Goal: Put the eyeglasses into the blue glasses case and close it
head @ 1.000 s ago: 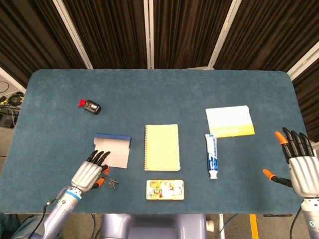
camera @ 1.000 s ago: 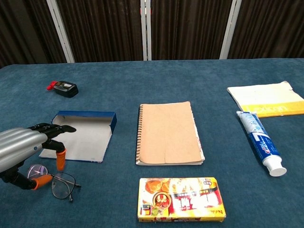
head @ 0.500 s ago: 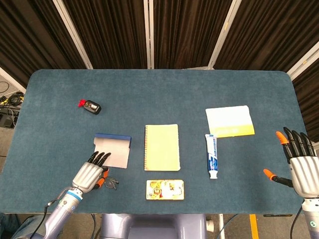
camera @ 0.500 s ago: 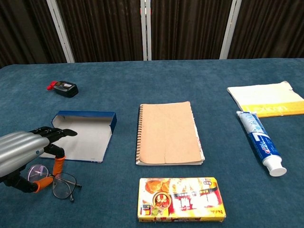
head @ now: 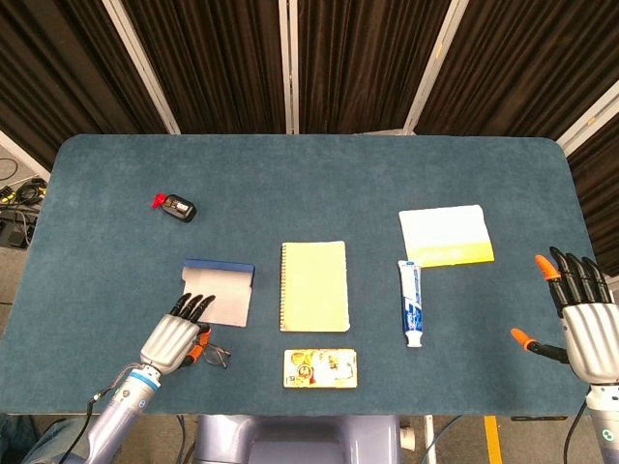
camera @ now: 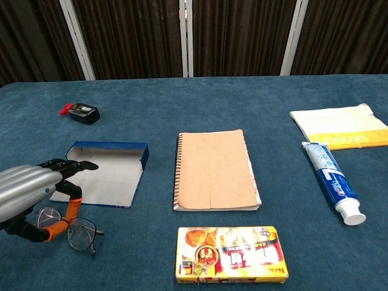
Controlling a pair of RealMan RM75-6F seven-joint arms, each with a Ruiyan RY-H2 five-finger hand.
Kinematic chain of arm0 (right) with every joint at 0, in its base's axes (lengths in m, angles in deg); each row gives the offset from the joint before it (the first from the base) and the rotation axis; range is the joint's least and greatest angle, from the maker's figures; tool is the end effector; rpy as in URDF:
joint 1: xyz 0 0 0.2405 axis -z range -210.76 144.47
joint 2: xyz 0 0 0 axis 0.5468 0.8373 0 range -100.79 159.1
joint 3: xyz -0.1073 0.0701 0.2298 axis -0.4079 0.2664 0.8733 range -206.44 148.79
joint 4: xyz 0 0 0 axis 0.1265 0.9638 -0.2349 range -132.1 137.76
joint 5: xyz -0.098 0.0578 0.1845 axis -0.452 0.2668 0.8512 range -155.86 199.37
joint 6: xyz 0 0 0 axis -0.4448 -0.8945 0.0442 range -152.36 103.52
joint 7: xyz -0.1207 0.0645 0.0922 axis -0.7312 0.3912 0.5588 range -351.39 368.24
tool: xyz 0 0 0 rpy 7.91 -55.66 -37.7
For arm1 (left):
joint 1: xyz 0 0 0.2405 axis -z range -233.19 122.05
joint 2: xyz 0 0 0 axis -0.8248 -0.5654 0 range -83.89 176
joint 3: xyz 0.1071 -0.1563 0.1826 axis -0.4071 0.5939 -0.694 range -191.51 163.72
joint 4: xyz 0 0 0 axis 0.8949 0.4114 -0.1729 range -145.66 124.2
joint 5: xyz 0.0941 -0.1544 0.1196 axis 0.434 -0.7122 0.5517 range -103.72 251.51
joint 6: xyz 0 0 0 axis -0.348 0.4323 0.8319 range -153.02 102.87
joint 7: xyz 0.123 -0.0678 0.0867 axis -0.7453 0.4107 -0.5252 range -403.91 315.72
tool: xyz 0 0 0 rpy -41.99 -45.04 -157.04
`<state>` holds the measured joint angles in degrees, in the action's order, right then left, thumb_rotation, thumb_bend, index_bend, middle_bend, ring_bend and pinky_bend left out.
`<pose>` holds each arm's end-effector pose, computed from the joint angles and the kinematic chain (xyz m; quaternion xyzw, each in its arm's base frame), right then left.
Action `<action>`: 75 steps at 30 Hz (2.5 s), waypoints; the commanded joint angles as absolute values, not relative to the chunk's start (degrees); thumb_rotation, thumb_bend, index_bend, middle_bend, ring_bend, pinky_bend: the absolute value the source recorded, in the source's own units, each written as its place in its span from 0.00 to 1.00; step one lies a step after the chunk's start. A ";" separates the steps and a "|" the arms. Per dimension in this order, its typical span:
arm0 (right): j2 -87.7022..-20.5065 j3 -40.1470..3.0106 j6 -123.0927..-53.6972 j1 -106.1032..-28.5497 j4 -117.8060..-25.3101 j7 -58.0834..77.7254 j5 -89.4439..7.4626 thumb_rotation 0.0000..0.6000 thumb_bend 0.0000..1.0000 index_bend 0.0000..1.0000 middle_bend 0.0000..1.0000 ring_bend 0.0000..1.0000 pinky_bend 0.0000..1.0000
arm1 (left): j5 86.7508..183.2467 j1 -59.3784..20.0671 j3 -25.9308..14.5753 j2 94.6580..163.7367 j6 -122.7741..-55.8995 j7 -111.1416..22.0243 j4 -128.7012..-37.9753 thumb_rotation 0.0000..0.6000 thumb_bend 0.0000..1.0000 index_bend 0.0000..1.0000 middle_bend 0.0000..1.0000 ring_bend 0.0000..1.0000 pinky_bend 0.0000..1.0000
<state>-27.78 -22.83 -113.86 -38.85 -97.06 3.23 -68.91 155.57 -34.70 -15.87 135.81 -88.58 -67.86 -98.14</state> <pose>-0.2746 -0.2149 0.1979 0.6114 -0.2987 0.4246 0.5972 -0.2308 0.2336 -0.0522 -0.7712 -0.3741 -0.3090 0.4120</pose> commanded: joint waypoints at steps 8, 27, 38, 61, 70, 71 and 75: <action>-27.96 -22.94 -113.66 -38.96 -97.08 2.75 -69.03 1.00 0.00 0.00 0.00 0.00 0.00 | 152.19 -31.88 -9.24 133.98 -88.88 -65.82 -101.55 1.00 0.49 0.61 0.00 0.00 0.00; -28.56 -22.51 -112.50 -39.44 -96.65 1.53 -67.31 1.00 0.00 0.00 0.00 0.00 0.00 | 142.63 -23.67 -2.11 140.89 -81.93 -64.03 -88.52 1.00 0.50 0.62 0.00 0.00 0.00; -28.62 -22.47 -112.11 -39.61 -96.53 1.42 -66.91 1.00 0.00 0.00 0.00 0.00 0.00 | 145.87 -22.68 -3.35 143.93 -82.87 -57.02 -80.53 1.00 0.42 0.33 0.00 0.00 0.00; -28.44 -22.53 -111.97 -39.63 -96.45 2.09 -66.71 1.00 0.00 0.00 0.00 0.00 0.00 | 147.62 -20.79 -3.96 145.52 -83.06 -53.93 -76.03 1.00 0.19 0.00 0.00 0.00 0.00; -28.58 -22.05 -111.59 -39.75 -96.06 2.05 -65.32 1.00 0.00 0.00 0.00 0.00 0.00 | 145.94 -19.15 -2.82 147.12 -81.07 -53.70 -72.74 1.00 0.19 0.00 0.00 0.00 0.00; -28.73 -21.99 -111.32 -39.86 -95.94 1.73 -65.00 1.00 0.00 0.00 0.00 0.00 0.00 | 145.70 -18.72 -2.58 147.36 -80.44 -53.27 -72.18 1.00 0.19 0.00 0.00 0.00 0.00; -29.22 -21.93 -110.55 -40.15 -95.70 0.72 -64.18 1.00 0.00 0.00 0.00 0.00 0.00 | 145.11 -17.01 -1.75 148.35 -78.54 -52.43 -69.84 1.00 0.19 0.00 0.00 0.00 0.00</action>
<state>-29.15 -21.94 -110.62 -40.10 -95.74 0.77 -64.24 145.40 -17.56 -2.09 147.94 -79.11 -52.81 -70.46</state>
